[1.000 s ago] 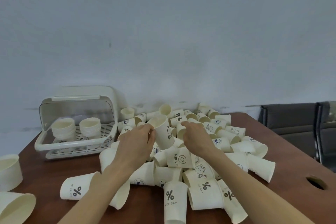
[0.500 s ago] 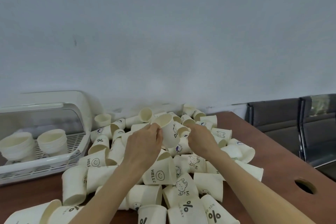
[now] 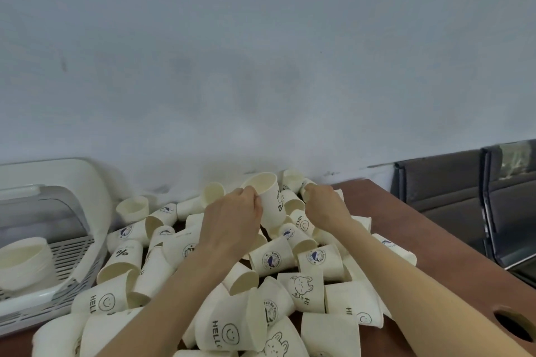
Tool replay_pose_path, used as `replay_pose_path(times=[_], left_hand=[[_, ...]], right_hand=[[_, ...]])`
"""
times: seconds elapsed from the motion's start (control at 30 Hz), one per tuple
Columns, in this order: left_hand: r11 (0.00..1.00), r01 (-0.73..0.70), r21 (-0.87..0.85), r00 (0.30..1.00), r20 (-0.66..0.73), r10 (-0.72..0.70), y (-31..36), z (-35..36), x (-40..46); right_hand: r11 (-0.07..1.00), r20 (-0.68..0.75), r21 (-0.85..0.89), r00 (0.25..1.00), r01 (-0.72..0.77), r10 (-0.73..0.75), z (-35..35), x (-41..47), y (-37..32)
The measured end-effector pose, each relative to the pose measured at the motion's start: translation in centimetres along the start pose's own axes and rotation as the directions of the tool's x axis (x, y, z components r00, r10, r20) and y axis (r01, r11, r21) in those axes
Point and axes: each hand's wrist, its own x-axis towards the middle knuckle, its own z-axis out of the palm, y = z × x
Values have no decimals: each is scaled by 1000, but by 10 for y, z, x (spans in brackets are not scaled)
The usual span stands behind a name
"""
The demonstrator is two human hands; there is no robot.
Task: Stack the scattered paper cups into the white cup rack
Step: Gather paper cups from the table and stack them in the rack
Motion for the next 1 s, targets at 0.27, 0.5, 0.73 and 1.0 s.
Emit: replay_pose_path(times=[0.27, 0.5, 0.73, 1.0], left_hand=[[994, -10, 110, 999, 38, 6, -11, 26, 31], [986, -11, 169, 998, 62, 0, -25, 40, 53], [984, -8, 176, 998, 61, -3, -33, 51, 61], [981, 19, 195, 998, 60, -32, -35, 45, 55]], right_hand=[[997, 10, -48, 998, -66, 67, 29, 62, 16], [983, 46, -179, 997, -49, 59, 63, 121, 26], [952, 64, -290, 990, -99, 123, 92, 142, 33], [950, -203, -302, 979, -74, 11, 75, 129, 22]])
